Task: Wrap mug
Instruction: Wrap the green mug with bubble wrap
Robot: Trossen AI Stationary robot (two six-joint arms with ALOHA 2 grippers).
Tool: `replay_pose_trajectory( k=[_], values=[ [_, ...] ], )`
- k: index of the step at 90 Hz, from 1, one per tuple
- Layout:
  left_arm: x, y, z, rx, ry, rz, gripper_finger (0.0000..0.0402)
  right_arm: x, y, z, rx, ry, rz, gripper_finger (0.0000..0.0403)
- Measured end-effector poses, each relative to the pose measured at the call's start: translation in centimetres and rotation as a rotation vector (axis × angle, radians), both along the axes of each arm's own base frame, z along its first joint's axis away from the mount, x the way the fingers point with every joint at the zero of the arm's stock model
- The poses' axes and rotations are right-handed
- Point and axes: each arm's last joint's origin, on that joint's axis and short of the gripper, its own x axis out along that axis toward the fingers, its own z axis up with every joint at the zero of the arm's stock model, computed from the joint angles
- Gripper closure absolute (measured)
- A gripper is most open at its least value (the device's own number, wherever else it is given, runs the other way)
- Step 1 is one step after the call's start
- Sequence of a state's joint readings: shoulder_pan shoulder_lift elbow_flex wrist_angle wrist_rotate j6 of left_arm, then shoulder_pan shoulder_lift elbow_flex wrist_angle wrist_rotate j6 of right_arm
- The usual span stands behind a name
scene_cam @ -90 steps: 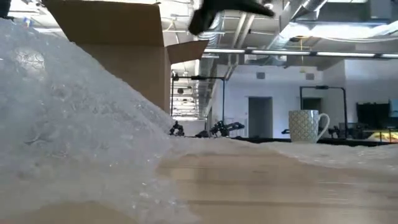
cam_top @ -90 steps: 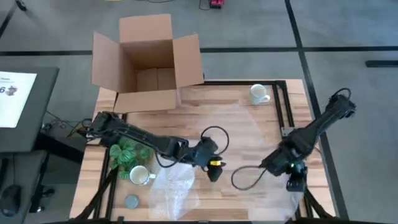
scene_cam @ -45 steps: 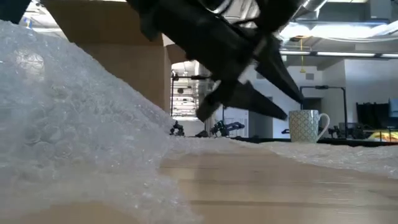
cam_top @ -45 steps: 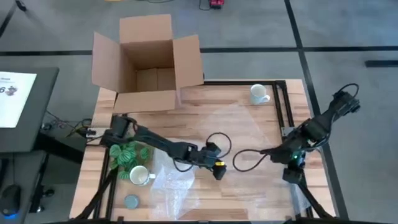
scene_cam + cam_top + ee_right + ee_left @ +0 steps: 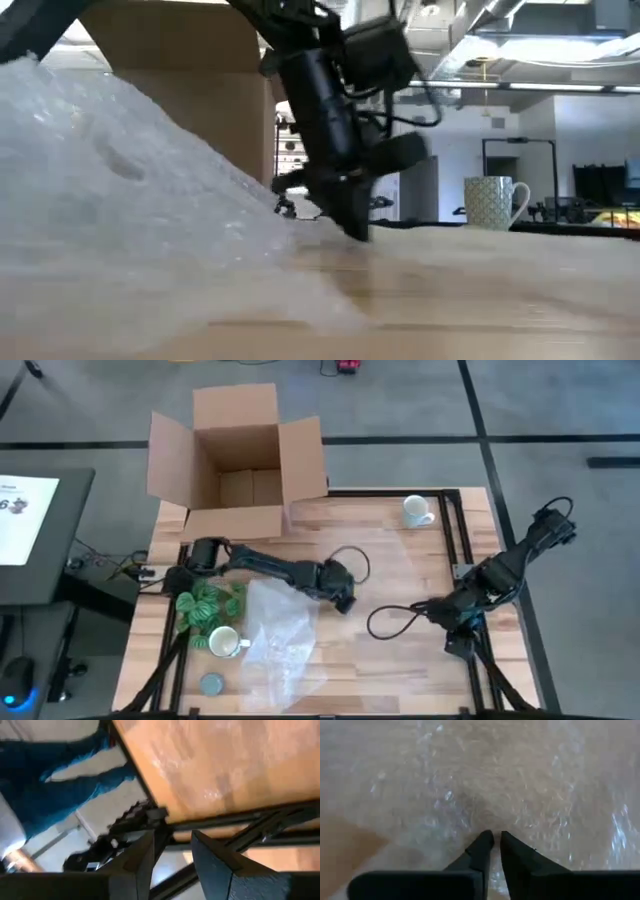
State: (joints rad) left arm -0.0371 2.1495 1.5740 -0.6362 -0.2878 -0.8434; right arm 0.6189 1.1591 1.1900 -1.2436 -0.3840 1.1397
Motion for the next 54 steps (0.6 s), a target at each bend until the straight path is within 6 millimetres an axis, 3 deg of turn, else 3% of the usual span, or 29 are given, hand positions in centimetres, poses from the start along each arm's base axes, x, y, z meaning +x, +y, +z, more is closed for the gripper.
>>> replay_pose_trajectory(
  k=[15,27,38,54],
  values=[
    [-0.5,1.4,4.1,0.050,-0.109,0.025,0.0401,0.3,-0.4,-0.1,-0.112,-0.086,-0.030,0.0281],
    [-1.2,1.1,6.8,0.063,-0.163,-0.004,0.0401,0.8,-1.1,-0.2,-0.205,-0.163,-0.042,0.0281],
    [-2.4,-1.3,10.2,0.047,-0.256,-0.046,0.0401,1.4,-2.9,0.2,-0.182,-0.168,-0.001,0.0281],
    [-3.9,-6.1,14.1,-0.031,-0.436,-0.095,0.0402,2.6,-7.2,1.7,-0.271,-0.254,-0.010,0.0281]
  ],
)
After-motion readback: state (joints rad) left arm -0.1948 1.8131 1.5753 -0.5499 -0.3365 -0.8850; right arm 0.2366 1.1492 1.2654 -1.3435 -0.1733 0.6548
